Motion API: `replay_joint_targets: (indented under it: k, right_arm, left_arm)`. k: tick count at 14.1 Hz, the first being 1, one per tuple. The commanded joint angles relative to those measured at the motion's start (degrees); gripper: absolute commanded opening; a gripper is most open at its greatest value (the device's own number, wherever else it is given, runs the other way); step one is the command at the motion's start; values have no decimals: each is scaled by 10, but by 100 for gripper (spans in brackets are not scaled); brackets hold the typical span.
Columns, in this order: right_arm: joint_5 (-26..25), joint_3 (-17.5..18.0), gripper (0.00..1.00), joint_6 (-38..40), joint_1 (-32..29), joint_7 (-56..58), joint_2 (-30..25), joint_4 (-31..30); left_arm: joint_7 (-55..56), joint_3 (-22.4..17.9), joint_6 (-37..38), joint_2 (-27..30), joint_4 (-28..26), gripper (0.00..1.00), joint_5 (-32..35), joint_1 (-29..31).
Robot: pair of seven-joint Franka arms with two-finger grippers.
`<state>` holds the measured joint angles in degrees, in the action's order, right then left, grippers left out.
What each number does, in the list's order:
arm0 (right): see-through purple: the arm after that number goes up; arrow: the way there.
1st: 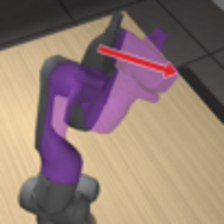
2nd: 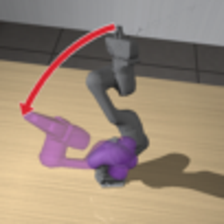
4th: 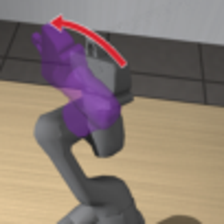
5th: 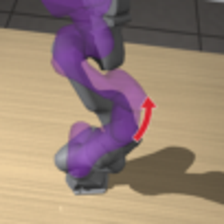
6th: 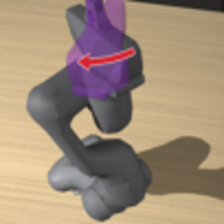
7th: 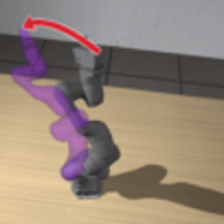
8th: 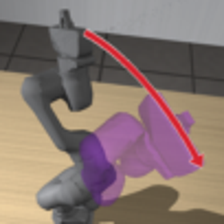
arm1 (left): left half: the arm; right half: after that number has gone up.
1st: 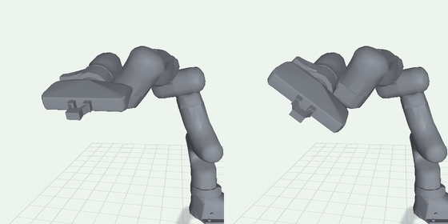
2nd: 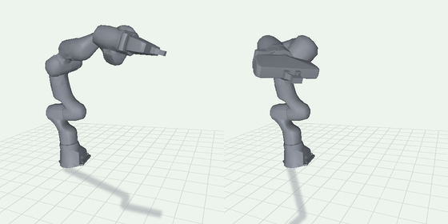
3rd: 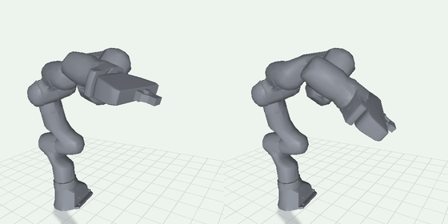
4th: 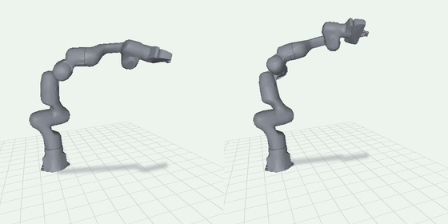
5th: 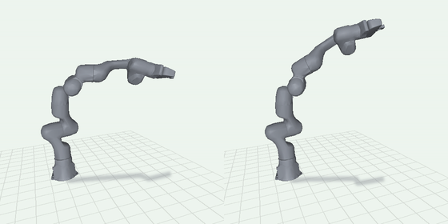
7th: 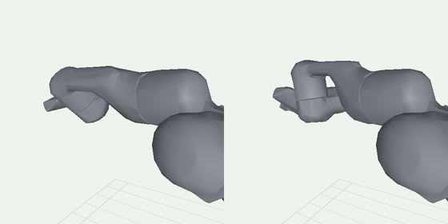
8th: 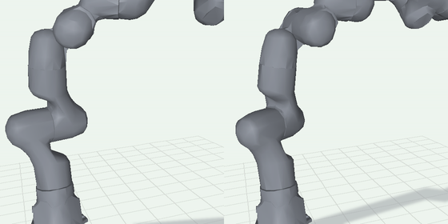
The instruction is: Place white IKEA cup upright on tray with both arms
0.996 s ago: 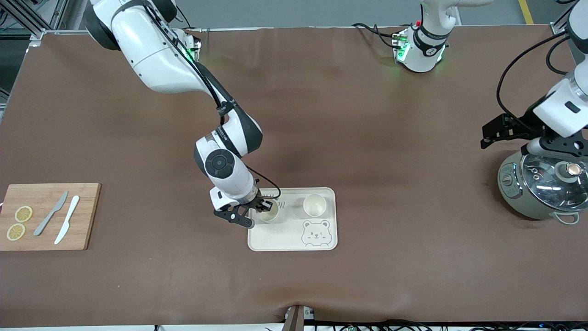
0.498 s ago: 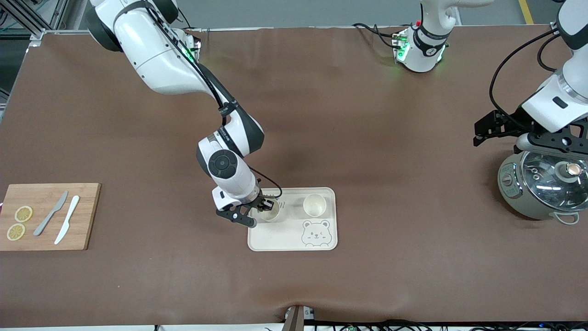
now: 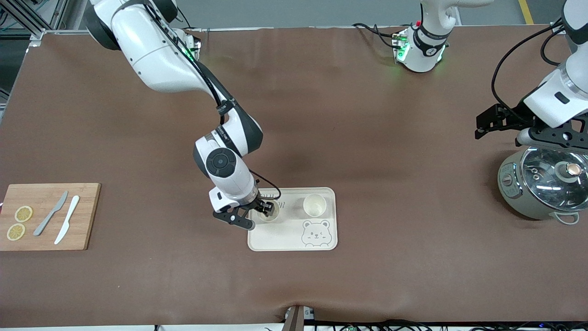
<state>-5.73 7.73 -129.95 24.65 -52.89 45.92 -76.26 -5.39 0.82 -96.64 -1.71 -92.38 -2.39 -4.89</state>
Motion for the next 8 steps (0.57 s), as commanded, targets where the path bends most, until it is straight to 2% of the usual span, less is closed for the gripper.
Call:
replay_joint_targets:
  k: [1,6,8]
  right_arm:
    - [-10,2,100,85,-2,-7,-77,-12]
    - [-8,3,100,275,-4,13,-215,-23]
    - [-5,4,100,308,-27,56,-287,-67]
  left_arm:
    - [2,5,7,7,-4,100,34,-4]
    - [-8,9,6,7,-3,100,33,0]
    - [-8,11,9,8,-4,100,34,-4]
